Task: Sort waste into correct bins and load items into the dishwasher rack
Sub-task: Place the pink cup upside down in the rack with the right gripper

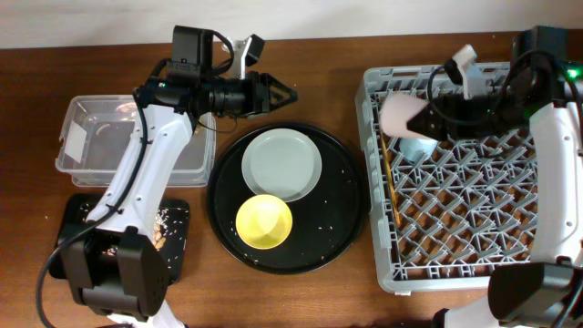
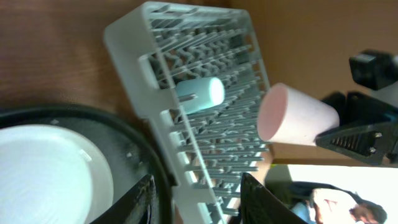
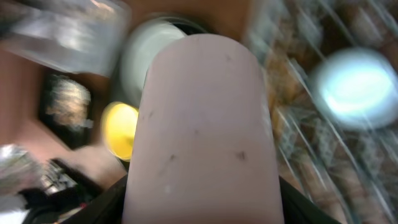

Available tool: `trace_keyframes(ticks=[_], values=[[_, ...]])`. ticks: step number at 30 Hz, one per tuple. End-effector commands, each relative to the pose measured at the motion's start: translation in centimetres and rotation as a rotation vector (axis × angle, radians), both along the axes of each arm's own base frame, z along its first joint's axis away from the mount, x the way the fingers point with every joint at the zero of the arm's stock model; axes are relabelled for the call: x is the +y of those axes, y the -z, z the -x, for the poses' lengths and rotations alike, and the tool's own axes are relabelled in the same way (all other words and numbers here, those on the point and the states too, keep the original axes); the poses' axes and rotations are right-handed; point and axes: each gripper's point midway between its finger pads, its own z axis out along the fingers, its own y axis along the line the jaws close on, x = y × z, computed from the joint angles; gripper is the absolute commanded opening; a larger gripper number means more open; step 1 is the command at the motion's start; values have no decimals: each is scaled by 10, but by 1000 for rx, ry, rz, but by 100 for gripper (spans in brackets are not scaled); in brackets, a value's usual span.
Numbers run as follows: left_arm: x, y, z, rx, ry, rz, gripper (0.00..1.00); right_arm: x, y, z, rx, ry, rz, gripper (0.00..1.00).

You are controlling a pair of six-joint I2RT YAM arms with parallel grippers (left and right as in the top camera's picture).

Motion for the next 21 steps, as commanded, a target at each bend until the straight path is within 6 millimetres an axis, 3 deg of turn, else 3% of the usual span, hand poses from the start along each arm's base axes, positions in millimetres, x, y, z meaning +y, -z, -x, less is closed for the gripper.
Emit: trace_keyframes(ticks=[1, 4, 9, 15, 21], values=[[6, 1, -1, -53, -13, -67, 43, -48, 23, 23, 183, 204, 279, 57], [8, 5, -2, -50, -24, -89, 43, -47, 35, 43, 283, 190, 297, 56], [11, 9, -2, -41, -39, -111, 43, -56, 65, 60, 401, 235, 354, 56], [11, 9, -2, -40, -39, -112, 43, -58, 103, 53, 403, 251, 351, 56], [12, 9, -3, -40, -39, -113, 43, -59, 124, 43, 367, 258, 353, 57]])
